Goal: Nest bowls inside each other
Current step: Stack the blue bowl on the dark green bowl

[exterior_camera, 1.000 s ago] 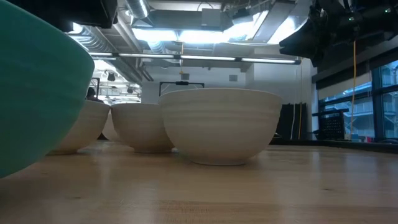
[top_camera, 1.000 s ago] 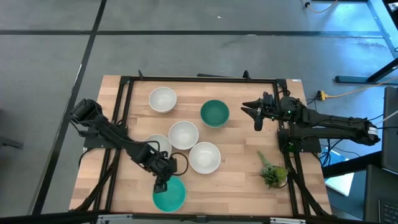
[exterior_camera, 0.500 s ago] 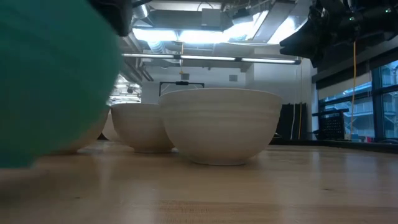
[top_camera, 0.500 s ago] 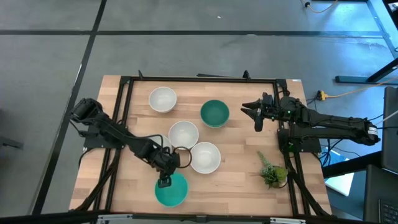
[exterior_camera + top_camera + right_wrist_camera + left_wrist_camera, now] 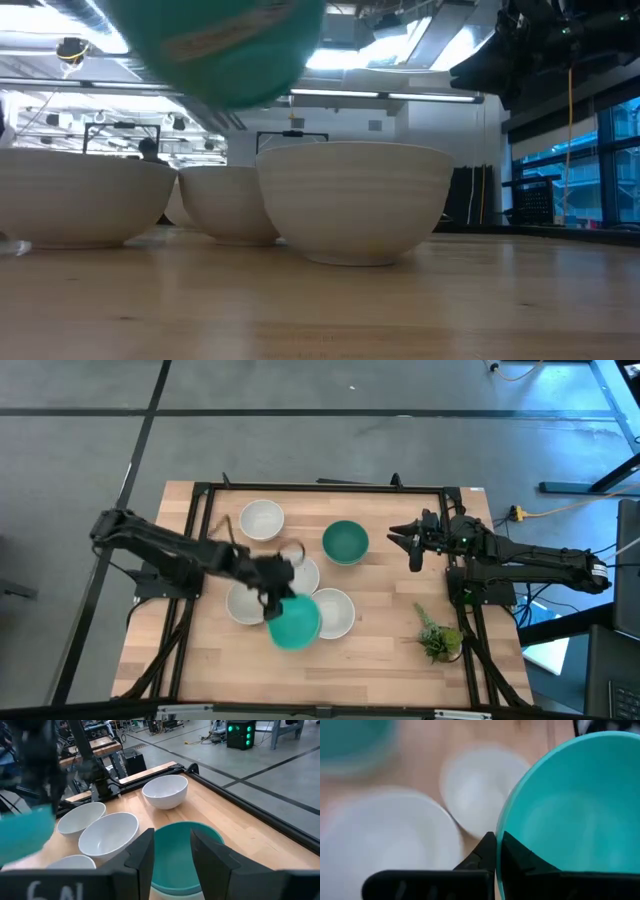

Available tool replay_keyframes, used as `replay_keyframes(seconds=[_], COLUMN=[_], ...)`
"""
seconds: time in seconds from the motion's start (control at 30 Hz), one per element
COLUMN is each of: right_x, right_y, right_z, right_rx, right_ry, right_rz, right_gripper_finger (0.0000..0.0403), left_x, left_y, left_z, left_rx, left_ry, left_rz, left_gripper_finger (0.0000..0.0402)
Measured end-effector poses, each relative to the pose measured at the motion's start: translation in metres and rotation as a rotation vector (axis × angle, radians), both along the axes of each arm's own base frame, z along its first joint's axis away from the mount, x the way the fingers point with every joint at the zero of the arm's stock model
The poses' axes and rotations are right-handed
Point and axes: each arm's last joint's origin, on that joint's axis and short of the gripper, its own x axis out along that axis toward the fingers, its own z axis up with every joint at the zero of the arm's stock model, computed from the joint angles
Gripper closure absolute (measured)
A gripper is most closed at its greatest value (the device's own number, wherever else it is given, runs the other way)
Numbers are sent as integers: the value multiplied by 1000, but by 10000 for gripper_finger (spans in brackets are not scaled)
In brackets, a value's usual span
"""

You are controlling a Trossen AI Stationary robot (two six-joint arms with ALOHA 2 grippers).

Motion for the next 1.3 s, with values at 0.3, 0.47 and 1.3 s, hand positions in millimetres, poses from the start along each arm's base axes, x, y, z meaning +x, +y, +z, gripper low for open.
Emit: replay_keyframes(seconds=[0.3, 0.47, 1.3], right_x=[0, -1, -1], right_y=[0, -1, -1], right_z=[-1, -1, -3], right_rx=[-4, -3, 6], right_ry=[10, 17, 36], right_rz=[-17, -37, -41], right_gripper_finger=[274, 274, 274], left_x=[-1, 16, 122], left_y=[78, 121, 210], left_z=[49, 72, 22], left_rx=[171, 246, 196], left_ry=[-145, -143, 150], left_rz=[117, 198, 113], left_gripper_finger=[399, 399, 399])
